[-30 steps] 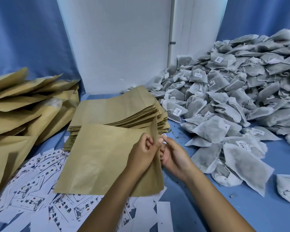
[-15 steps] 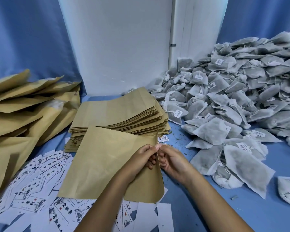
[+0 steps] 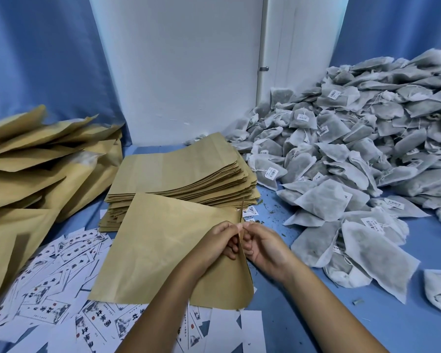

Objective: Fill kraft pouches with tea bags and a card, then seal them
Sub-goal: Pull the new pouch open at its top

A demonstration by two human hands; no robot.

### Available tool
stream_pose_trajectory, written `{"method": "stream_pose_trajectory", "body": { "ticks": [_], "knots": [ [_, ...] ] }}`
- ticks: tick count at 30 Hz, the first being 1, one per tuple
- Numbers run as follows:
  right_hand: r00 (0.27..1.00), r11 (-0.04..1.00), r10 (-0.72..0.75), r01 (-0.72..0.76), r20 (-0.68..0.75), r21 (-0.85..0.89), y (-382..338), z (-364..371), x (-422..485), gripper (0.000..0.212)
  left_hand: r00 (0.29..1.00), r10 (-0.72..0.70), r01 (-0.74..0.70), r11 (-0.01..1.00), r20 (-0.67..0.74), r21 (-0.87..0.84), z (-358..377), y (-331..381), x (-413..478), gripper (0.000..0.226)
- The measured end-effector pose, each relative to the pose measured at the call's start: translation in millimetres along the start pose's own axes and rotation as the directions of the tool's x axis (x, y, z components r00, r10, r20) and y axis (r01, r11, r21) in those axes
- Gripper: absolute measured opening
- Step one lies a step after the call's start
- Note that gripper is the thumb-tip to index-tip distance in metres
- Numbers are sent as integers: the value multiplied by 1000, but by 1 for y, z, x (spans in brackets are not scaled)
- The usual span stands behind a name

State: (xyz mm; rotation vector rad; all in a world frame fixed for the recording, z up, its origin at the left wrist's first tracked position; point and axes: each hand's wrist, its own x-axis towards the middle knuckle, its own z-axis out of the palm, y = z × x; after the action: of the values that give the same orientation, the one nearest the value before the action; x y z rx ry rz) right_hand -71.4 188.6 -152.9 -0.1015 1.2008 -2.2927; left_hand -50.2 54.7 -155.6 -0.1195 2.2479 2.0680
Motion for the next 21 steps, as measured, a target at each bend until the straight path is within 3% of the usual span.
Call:
{"method": "stream_pose_trajectory", "body": {
  "ticks": [2,4,7,9,11,13,15,18,21],
  "knots": [
    [994,972,-30,5,-103,-236,4,0,2,12,998,7,-3,997,-56,80,4,2,-2,27],
    [976,861,-134,29,-170,-509,6,3,1,7,974,135,-90,967,-180,238,11,2,-4,37],
    [980,787,-183,97,-80,-609,3,5,-2,6,872,376,-196,854,-313,482,14,6,-9,40],
    [978,743,-206,138,-27,-655,-3,5,-6,5,821,475,-208,765,-317,610,12,9,-13,28],
    [965,692,-263,196,10,-695,-9,6,-10,15,732,621,-223,609,-282,761,12,12,-16,21],
    [953,698,-299,250,43,-671,-13,10,-13,24,629,755,-286,446,-185,848,14,21,-19,13],
    [950,756,-311,268,32,-597,-18,12,-15,22,552,834,-395,263,-1,880,15,32,-16,8],
    [968,894,-248,240,29,-377,-27,10,-16,16,453,839,-528,-18,300,849,10,50,-5,12],
    [969,962,-159,194,187,-190,-30,9,-20,13,377,852,-580,-89,363,810,-1,63,2,10]
  ]
}}
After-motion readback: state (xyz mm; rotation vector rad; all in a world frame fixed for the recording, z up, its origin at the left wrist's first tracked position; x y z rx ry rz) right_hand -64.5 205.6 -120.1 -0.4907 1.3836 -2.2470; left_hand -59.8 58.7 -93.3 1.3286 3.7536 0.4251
